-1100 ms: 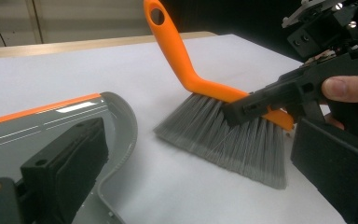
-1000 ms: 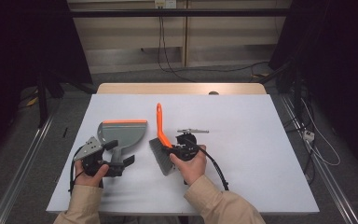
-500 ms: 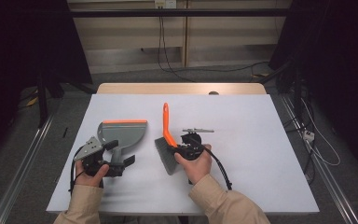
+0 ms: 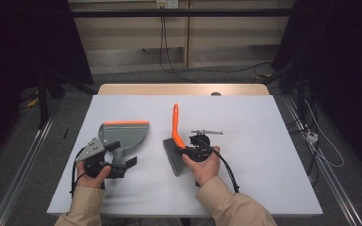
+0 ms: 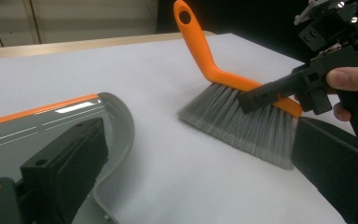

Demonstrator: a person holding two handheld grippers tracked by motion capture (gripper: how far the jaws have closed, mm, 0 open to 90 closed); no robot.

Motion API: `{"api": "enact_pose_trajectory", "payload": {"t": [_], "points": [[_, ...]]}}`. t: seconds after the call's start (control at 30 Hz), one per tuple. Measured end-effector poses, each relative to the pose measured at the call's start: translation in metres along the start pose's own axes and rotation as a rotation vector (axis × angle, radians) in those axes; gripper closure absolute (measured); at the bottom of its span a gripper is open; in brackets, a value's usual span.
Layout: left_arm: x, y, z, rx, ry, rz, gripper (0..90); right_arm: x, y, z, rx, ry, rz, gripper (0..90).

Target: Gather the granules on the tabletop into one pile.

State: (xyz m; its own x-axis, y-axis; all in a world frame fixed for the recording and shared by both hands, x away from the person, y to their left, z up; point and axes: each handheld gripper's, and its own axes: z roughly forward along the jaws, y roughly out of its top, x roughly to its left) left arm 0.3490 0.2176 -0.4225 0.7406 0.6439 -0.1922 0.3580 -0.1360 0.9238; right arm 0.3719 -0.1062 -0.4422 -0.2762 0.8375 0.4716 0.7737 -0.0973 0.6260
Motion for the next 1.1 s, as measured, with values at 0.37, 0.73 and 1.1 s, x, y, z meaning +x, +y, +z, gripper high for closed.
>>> {"api": "enact_pose_trajectory", "payload": {"t": [0.37,0.73,1.1], "points": [[0.0,0.001,0.0,0.003,0.0,0.008,3.6,-0.009,-0.003,-0.009,-0.013,-0.02,0.033,70.8],[-0.001,0.001,0.0,-0.001,0.0,0.01,3.6,-0.016,-0.004,-0.017,-0.017,-0.038,0.047,70.8],[-0.001,0.001,0.0,0.002,0.0,0.011,3.6,-0.026,-0.005,-0.025,-0.024,-0.048,0.062,70.8]]}}
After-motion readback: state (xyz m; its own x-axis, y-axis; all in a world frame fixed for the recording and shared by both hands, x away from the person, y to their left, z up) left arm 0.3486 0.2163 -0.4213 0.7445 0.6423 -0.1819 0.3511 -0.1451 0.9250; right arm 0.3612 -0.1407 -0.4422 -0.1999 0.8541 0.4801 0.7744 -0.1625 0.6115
